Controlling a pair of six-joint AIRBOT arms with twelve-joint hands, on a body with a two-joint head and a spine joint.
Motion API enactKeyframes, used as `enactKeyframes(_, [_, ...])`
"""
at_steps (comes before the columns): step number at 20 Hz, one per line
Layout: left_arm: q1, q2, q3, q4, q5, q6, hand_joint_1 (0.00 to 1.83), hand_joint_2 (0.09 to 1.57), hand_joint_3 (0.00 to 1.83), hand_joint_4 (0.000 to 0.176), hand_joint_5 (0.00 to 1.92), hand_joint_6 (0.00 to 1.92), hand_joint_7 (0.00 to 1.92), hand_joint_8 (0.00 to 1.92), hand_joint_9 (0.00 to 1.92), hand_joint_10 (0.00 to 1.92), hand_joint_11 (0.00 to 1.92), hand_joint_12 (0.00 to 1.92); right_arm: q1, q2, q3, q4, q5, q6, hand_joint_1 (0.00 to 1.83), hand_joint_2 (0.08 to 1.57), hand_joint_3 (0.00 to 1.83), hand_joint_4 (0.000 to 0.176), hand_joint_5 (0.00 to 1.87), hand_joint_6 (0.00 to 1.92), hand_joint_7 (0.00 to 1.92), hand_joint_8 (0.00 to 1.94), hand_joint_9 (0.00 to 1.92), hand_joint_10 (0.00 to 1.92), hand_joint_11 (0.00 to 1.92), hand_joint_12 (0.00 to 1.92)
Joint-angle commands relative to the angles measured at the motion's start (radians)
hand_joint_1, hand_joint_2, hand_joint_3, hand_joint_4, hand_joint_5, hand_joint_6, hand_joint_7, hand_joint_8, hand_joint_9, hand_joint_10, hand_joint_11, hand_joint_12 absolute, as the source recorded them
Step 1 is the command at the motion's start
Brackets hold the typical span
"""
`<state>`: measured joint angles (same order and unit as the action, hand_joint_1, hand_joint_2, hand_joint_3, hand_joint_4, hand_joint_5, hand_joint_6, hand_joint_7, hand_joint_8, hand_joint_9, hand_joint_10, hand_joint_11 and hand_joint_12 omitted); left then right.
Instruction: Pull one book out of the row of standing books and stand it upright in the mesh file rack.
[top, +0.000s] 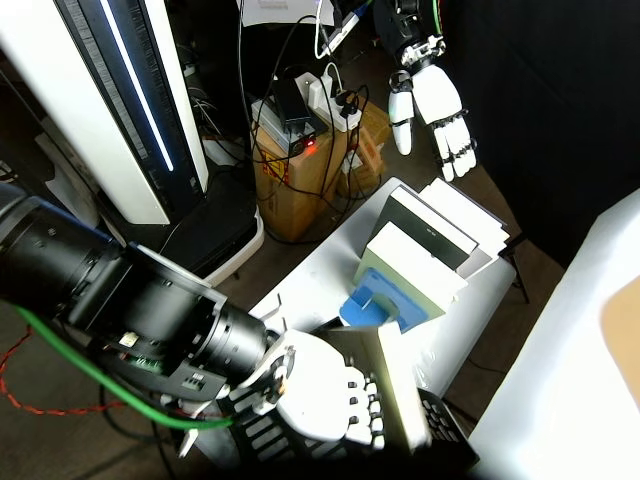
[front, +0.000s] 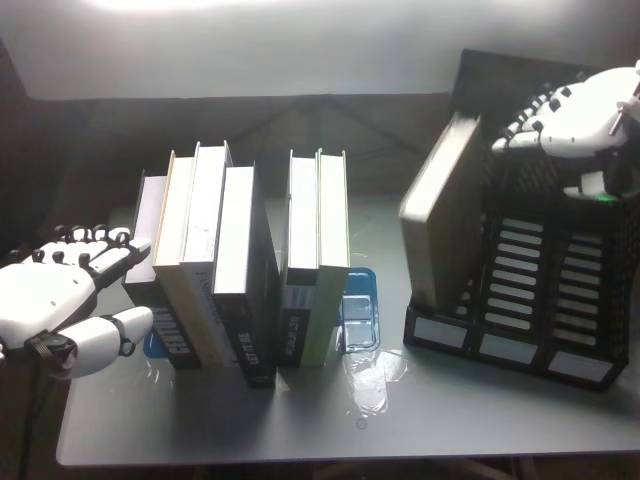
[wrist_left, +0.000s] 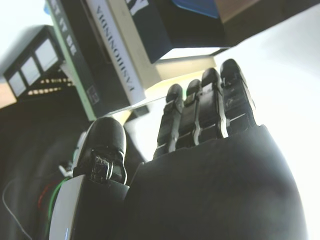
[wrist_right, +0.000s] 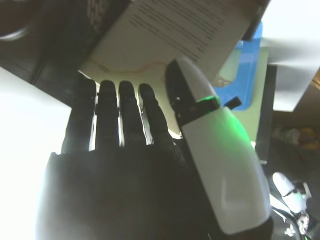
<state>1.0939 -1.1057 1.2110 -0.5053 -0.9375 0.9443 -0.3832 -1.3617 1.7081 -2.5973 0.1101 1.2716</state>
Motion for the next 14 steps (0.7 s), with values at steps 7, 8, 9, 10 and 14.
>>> enactKeyframes(7, [-0.001,0.003,0.003,0.005,-0.112,-0.005,0.01,1.57,0.01,0.000,0.10,0.01,0.00,0.00,0.00,0.00,0.00,0.00,0.041,0.056,-0.085,-0.047,-0.073,-0.004,0.79,1.44,0.00,0.000,0.00,0.00,0.00,0.00,0.00,0.00,0.00,0.00])
enactKeyframes(8, [-0.001,0.003,0.002,0.005,-0.114,-0.005,0.02,1.57,0.02,0.000,0.10,0.01,0.00,0.00,0.00,0.00,0.00,0.00,0.044,0.072,-0.104,-0.047,-0.073,-0.004,0.78,1.44,0.00,0.000,0.00,0.00,0.00,0.00,0.00,0.00,0.00,0.00])
enactKeyframes(9, [0.000,0.005,-0.003,0.003,-0.117,-0.005,0.02,1.57,0.02,0.000,0.09,0.01,0.00,0.00,0.00,0.00,0.00,0.00,0.051,0.100,-0.137,-0.049,-0.074,-0.004,0.74,1.45,0.01,0.000,0.00,0.00,0.00,0.00,0.00,0.00,0.00,0.00])
enactKeyframes(10, [0.000,0.007,-0.005,0.003,-0.120,-0.005,0.02,1.57,0.02,0.000,0.09,0.01,0.00,0.00,0.00,0.00,0.00,0.00,0.056,0.122,-0.163,-0.051,-0.080,-0.004,0.75,1.45,0.00,0.000,0.00,0.00,0.00,0.00,0.00,0.00,0.00,0.00])
enactKeyframes(14, [-0.001,0.012,-0.013,0.008,-0.131,-0.005,0.06,1.56,0.00,0.000,0.09,0.00,0.00,0.00,0.00,0.00,0.00,0.00,0.057,0.195,-0.258,-0.052,-0.131,-0.004,0.65,1.44,0.00,0.000,0.00,0.00,0.00,0.00,0.00,0.00,0.00,0.00])
